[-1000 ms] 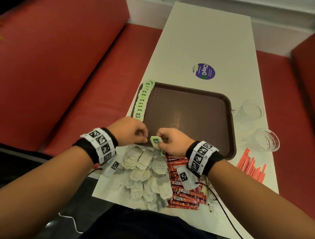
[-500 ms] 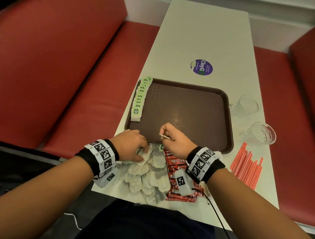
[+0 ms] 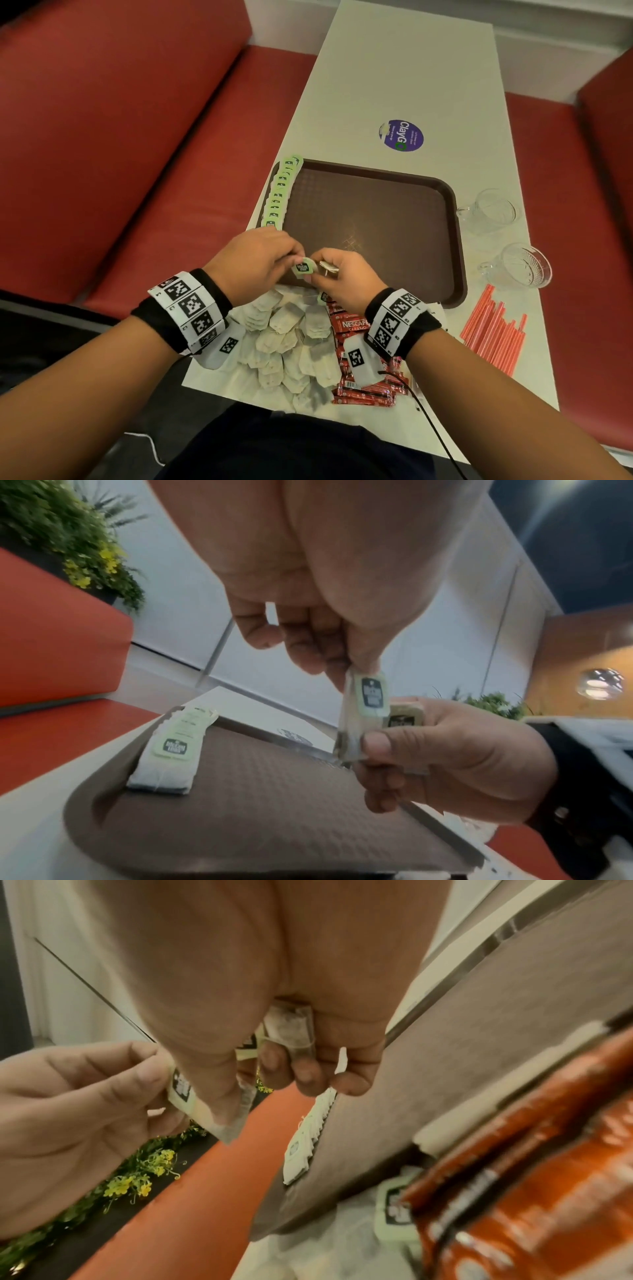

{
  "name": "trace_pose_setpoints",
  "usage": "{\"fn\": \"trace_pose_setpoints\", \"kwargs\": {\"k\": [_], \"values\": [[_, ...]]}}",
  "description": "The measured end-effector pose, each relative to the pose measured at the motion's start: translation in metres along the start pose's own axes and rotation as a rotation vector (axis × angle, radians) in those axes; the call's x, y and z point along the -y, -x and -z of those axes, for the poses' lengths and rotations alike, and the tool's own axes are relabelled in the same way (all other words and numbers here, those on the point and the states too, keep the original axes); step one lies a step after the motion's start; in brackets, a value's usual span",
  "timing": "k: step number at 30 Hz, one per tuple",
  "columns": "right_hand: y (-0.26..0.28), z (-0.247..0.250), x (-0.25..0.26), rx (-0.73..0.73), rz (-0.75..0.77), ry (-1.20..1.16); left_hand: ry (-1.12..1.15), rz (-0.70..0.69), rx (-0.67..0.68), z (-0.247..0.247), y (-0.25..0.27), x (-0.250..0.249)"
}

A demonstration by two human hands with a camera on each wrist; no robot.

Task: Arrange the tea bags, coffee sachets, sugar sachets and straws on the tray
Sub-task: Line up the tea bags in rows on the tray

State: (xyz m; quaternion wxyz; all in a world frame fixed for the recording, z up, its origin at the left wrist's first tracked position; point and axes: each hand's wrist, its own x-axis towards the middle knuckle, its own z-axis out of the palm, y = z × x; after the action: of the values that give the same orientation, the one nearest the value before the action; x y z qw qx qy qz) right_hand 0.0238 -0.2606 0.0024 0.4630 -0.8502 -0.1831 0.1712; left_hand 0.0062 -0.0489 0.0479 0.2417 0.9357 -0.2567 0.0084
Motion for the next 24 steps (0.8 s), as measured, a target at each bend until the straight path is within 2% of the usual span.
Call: {"fn": "trace_pose_setpoints", "kwargs": {"k": [2, 5, 7, 11, 15, 19, 24], "values": [[-0.003, 0.003, 0.006, -0.032, 0.027, -0.017, 0.089, 0.059, -0.061, 0.001, 0.003, 0.000], [-0.009, 0.004, 0.010, -0.034, 0.028, -0.055, 0.371, 0.211, -0.017, -0.004, 0.006, 0.004], [-0.011, 0.001, 0.011, -0.011, 0.013, -0.038, 0.438, 0.289, -0.023, -0.011, 0.005, 0.013], [-0.013, 0.002, 0.014, 0.018, -0.035, -0.032, 0.231, 0.509, -0.101, -0.016, -0.005, 0.042], [-0.014, 0.005, 0.014, 0.056, -0.081, -0.114, 0.131, 0.727, -0.064, -0.016, -0.019, 0.071], [-0.016, 0.007, 0.011, 0.083, -0.104, -0.077, 0.155, 0.773, -0.030, -0.020, -0.033, 0.089], [-0.017, 0.009, 0.008, 0.082, -0.101, -0.044, 0.049, 0.808, 0.027, -0.027, -0.044, 0.096]]}}
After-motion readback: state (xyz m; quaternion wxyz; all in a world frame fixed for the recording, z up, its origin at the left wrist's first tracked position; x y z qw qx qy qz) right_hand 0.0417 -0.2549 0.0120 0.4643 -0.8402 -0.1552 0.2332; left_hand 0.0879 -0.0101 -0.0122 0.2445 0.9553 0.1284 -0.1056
